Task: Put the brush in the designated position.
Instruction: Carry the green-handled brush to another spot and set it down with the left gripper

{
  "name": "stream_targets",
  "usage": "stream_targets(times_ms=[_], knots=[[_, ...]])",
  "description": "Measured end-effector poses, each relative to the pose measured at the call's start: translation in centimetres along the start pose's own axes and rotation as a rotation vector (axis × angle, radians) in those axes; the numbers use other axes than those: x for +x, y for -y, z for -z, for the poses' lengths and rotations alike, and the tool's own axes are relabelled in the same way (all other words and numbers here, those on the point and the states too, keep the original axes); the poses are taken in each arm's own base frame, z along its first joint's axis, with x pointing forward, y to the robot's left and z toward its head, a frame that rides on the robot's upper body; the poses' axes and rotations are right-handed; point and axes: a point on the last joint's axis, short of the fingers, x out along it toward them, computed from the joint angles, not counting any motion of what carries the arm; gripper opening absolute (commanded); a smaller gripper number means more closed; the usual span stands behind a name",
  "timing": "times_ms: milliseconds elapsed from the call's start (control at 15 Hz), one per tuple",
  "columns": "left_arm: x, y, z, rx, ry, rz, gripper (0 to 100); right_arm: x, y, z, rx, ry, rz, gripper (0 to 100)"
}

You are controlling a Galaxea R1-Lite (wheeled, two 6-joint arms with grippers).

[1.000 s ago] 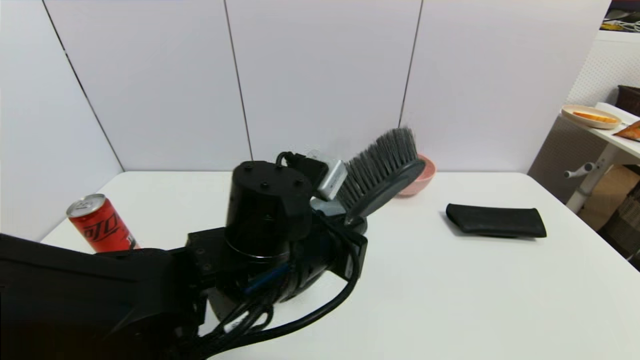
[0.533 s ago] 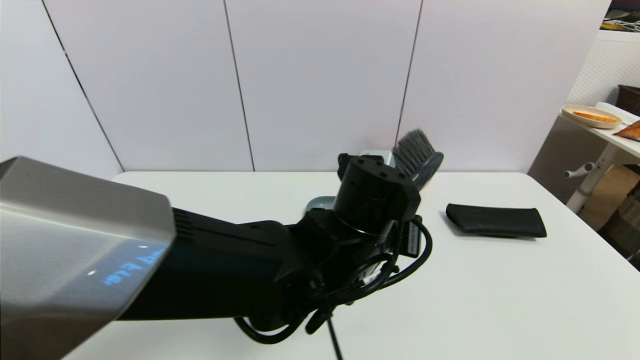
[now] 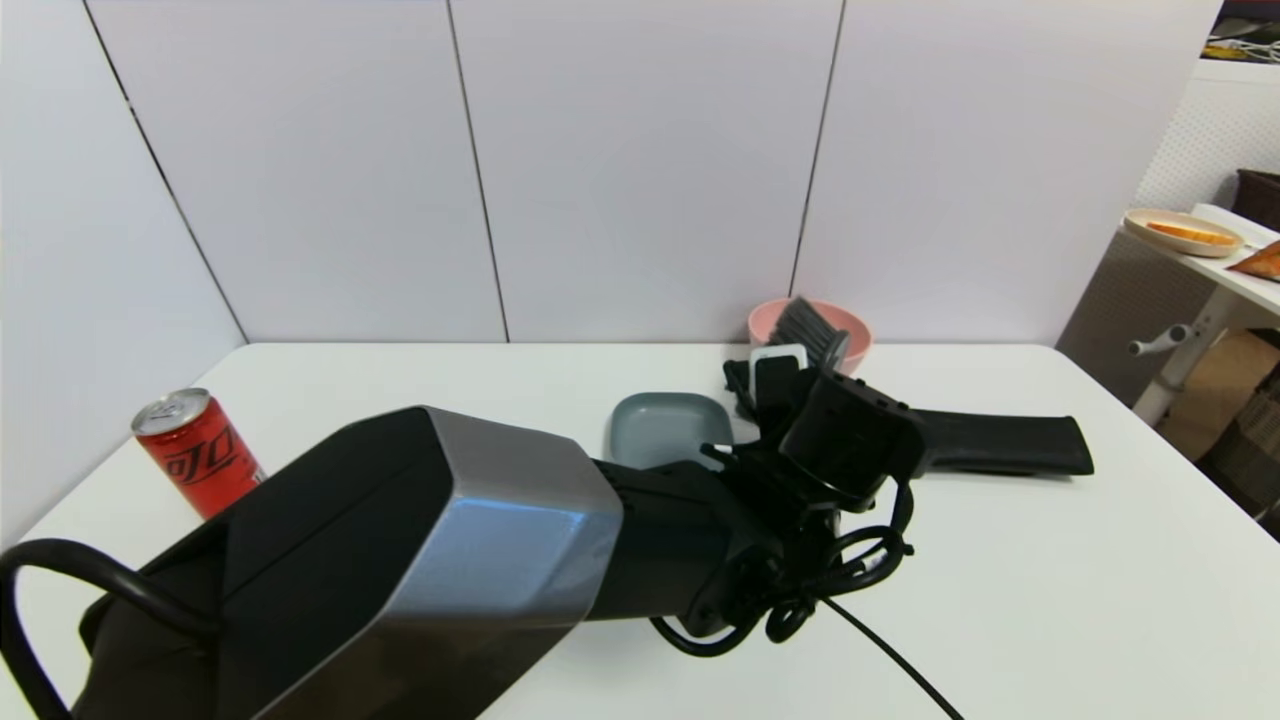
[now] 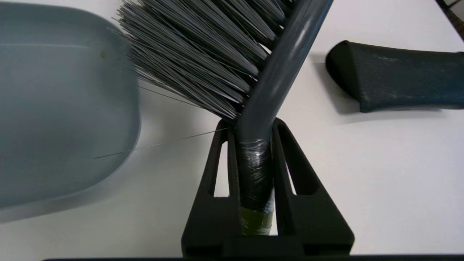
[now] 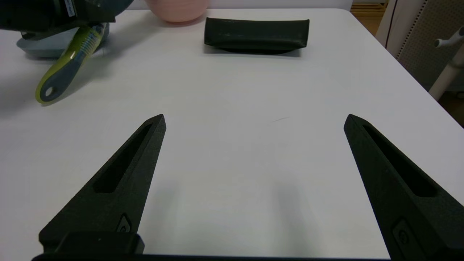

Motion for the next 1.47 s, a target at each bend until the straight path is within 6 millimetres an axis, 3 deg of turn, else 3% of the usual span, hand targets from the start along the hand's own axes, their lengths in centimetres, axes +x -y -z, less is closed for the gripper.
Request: stream_targets(times_ms=[333, 800, 867, 1467], knots=[[1.6, -0.3, 2.5, 0.003, -0.015, -0.058, 0, 0.0, 0.0, 0.0, 0.0, 0.0, 0.0, 100], [2.5, -0.6, 4.1, 0.038, -0.045, -0.074, 0, 0.0, 0.0, 0.0, 0.0, 0.0, 0.0, 100], [2.6, -0.7, 4.2, 0.039, -0.047, -0.076, 100, 0.0, 0.0, 0.0, 0.0, 0.0, 0.0, 100], [1.6, -0.6, 2.9, 0.065, -0.055, -0.073, 100, 0.0, 0.0, 0.0, 0.0, 0.0, 0.0, 100]])
